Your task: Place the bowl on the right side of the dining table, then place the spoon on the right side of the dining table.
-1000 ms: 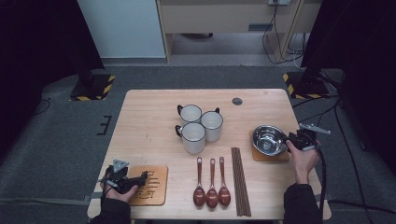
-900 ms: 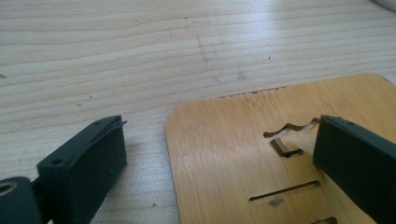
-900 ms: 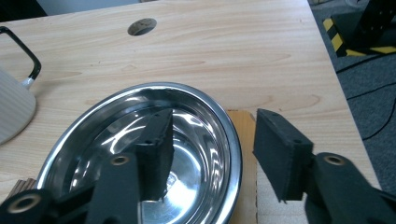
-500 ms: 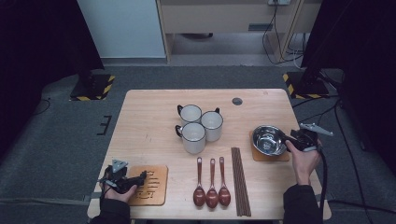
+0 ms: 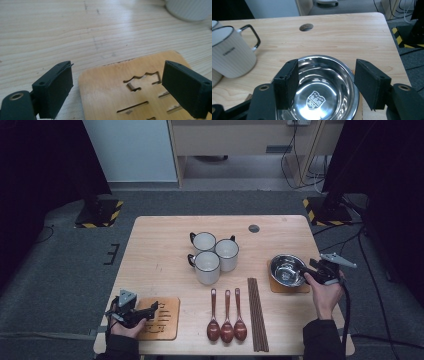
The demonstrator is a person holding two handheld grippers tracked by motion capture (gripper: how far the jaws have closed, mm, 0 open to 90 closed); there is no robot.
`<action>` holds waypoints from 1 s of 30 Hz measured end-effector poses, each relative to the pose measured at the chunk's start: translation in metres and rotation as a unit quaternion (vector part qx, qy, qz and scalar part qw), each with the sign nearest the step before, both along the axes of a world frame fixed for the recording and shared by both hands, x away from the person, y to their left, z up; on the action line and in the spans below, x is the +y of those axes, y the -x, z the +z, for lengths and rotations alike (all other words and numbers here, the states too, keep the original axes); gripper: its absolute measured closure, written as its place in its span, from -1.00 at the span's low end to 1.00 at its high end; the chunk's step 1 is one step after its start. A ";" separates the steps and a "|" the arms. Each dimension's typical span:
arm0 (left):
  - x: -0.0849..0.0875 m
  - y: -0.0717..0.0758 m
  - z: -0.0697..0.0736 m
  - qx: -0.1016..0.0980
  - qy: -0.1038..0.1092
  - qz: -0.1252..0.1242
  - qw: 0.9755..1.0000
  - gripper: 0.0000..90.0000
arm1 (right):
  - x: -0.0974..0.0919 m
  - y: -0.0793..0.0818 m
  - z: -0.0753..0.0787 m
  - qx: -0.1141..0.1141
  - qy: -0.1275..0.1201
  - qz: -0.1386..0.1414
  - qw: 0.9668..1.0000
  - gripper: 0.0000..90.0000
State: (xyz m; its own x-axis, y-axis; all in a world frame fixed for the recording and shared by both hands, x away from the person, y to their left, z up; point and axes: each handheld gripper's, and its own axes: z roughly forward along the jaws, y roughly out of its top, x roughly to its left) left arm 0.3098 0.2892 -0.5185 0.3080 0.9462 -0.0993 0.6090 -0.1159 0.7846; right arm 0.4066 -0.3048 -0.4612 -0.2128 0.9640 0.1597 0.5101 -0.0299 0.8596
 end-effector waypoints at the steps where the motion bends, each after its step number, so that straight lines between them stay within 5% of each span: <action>1: 0.000 0.000 0.000 0.000 0.000 0.000 1.000 -0.80 | 0.001 0.001 0.002 -0.003 0.000 0.001 1.000 -0.20; 16: -0.024 0.005 0.024 -0.033 0.021 -0.046 0.998 -0.82 | 0.014 0.018 0.015 -0.030 -0.014 0.038 0.999 -0.29; 30: -0.054 0.003 0.034 -0.039 0.010 -0.083 0.996 -0.82 | 0.021 0.032 0.018 -0.043 0.006 0.059 0.997 -0.32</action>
State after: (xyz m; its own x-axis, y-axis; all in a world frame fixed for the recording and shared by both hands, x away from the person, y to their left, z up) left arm 0.3072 0.2347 -0.4844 0.4681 0.8794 -0.0872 0.5202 -0.1945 0.8316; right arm 0.3744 -0.2835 -0.4430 -0.3377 0.9331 0.1239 0.4331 0.0372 0.9006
